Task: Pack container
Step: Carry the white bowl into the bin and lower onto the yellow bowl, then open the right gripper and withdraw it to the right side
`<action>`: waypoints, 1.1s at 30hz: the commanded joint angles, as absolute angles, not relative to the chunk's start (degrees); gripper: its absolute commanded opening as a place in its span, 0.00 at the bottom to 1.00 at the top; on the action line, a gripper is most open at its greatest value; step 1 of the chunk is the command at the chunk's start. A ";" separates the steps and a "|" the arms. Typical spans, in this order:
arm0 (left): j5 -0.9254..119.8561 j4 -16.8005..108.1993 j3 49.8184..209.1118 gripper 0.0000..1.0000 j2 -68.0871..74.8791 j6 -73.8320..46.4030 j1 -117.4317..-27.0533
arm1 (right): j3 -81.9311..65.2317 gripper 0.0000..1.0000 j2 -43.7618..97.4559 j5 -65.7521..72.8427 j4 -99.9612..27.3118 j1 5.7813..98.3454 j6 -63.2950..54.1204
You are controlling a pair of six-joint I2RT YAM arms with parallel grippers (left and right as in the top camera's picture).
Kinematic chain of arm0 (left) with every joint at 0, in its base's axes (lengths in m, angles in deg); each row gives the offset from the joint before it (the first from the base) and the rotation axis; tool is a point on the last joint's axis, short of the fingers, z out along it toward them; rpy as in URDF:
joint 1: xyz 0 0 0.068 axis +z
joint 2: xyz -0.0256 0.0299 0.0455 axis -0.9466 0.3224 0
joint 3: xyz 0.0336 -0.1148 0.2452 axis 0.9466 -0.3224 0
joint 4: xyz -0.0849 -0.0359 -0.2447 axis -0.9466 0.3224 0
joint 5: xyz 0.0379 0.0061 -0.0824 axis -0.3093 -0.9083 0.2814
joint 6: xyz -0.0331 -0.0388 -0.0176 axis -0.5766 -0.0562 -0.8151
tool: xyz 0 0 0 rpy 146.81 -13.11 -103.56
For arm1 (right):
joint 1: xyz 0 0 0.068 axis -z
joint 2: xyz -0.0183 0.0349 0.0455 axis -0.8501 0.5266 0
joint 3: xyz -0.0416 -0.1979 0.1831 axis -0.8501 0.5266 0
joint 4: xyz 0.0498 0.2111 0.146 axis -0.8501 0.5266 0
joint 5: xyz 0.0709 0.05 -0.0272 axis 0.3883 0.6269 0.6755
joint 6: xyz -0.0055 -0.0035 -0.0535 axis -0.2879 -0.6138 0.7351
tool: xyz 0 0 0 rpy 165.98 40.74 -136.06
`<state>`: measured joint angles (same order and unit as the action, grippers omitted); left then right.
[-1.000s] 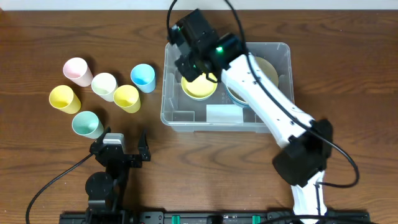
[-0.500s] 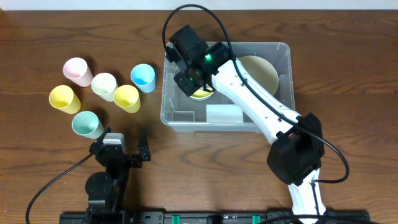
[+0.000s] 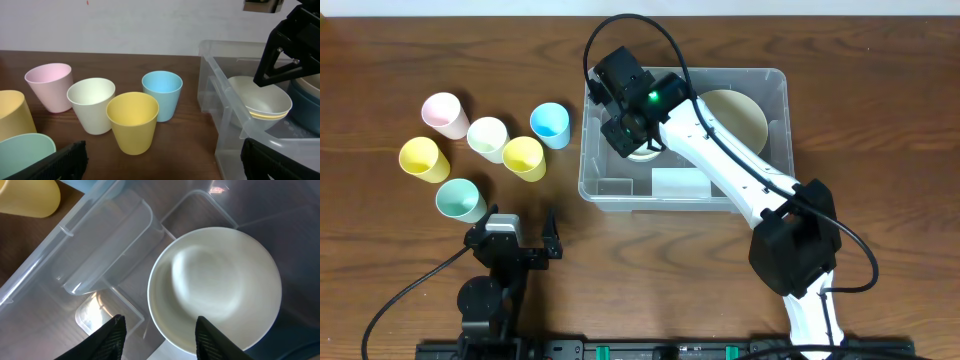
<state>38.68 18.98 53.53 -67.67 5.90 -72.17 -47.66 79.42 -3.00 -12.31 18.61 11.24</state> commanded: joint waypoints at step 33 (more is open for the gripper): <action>38.02 19.55 51.85 0.98 -68.02 6.40 -72.36 | -55.42 0.99 65.28 -13.43 7.14 71.24 -13.85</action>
